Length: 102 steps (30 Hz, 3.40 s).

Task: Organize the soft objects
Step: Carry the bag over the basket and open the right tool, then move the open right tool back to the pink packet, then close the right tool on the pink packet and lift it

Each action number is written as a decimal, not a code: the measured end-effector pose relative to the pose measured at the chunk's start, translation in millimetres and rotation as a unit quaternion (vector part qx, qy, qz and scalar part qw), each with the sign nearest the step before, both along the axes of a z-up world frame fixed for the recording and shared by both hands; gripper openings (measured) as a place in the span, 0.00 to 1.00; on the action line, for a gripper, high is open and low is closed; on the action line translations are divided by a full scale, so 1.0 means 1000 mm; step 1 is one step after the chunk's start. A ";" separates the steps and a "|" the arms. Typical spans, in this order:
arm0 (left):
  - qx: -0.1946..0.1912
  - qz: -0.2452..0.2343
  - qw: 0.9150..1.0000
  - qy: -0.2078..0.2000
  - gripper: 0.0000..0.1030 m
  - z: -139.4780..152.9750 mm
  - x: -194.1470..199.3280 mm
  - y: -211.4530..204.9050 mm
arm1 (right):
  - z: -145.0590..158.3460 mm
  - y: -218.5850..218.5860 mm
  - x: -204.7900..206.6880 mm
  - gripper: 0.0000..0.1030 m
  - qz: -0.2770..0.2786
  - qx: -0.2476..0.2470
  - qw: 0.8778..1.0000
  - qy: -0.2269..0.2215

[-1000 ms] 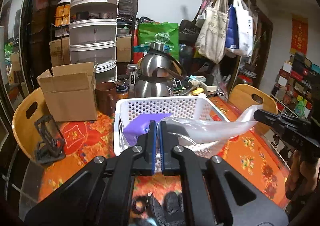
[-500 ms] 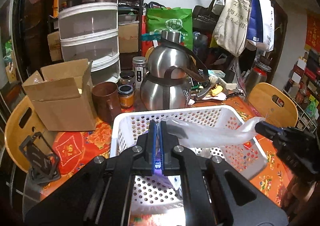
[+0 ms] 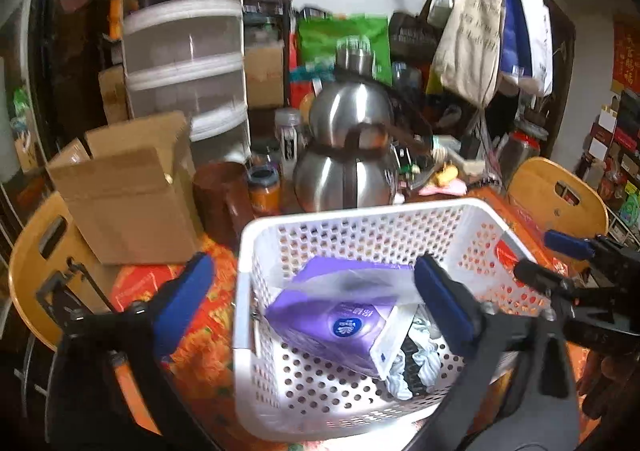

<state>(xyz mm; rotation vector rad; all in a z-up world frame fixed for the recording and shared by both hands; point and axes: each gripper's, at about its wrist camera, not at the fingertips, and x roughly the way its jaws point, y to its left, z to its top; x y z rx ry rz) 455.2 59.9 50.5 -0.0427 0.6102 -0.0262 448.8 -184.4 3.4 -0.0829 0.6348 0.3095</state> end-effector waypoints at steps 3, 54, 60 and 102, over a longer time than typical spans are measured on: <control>0.002 -0.007 1.000 -0.014 0.98 0.007 -0.014 0.000 | 0.004 -0.007 -0.010 0.72 0.001 0.014 1.000 0.000; -0.049 -0.068 0.993 0.079 0.88 -0.132 -0.399 -0.054 | -0.133 -0.086 -0.353 0.79 0.016 0.072 0.995 0.067; -0.064 -0.098 0.987 0.112 0.82 -0.155 -0.392 -0.085 | -0.138 -0.073 -0.346 0.75 0.037 0.072 0.994 0.070; -0.115 -0.147 0.978 0.096 0.03 -0.157 -0.370 -0.101 | -0.121 -0.055 -0.354 0.12 0.070 0.048 0.996 0.019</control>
